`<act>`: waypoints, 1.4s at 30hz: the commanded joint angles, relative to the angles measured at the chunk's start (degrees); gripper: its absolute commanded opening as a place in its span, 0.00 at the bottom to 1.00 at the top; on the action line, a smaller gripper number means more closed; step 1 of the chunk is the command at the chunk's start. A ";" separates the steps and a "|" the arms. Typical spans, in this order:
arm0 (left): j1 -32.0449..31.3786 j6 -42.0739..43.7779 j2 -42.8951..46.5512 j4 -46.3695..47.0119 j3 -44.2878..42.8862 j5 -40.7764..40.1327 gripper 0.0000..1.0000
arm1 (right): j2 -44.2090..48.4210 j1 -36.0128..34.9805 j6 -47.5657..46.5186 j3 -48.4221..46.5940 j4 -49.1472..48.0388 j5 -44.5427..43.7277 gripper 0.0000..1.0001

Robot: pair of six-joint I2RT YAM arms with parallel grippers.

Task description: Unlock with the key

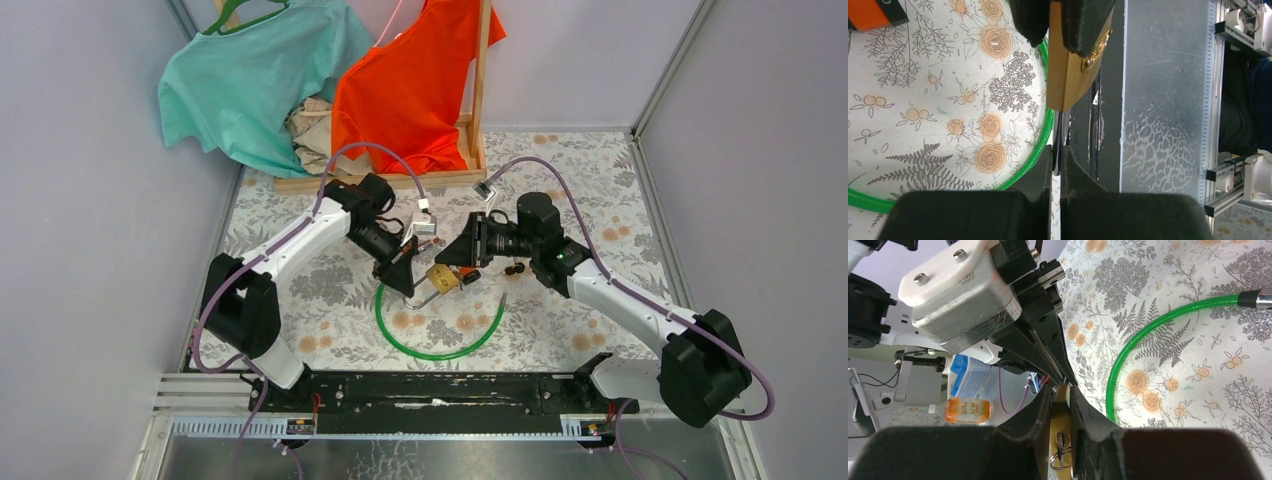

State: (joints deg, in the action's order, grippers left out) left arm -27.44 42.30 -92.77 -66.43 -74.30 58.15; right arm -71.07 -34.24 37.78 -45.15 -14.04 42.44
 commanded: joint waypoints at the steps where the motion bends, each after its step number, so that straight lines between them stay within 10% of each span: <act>1: 0.15 2.56 -1.42 -3.89 -4.53 0.69 0.00 | 0.92 -0.22 4.76 -1.45 -10.37 3.89 0.00; 3: 0.24 3.91 -2.25 -6.32 -6.86 0.83 0.00 | 0.69 -0.21 3.71 -1.45 -8.76 4.52 0.02; 9: 0.61 7.52 -4.36 -12.52 -12.27 0.40 0.00 | 0.08 -0.21 3.04 0.72 -9.35 11.99 0.54; 15: 1.68 8.19 -6.01 -16.79 -15.17 2.99 0.00 | 0.10 -0.21 0.40 1.30 -7.17 16.76 0.66; 28: 4.41 3.11 -5.76 -16.71 -18.10 10.57 0.00 | 0.22 -1.27 -12.49 -0.86 6.71 13.79 0.61; 38: 5.52 0.84 -5.80 -16.71 -21.48 15.27 0.00 | -1.90 -3.10 -7.56 2.03 -1.43 14.40 0.50; 42: 6.36 1.08 -5.68 -16.71 -22.22 15.46 0.00 | -1.97 -3.29 -5.27 2.94 -3.76 14.87 0.13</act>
State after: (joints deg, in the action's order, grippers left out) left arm -22.44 44.29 -99.07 -84.79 -93.93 66.81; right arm -73.19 -36.38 28.91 -42.74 -12.86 54.46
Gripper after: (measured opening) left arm 0.034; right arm 0.323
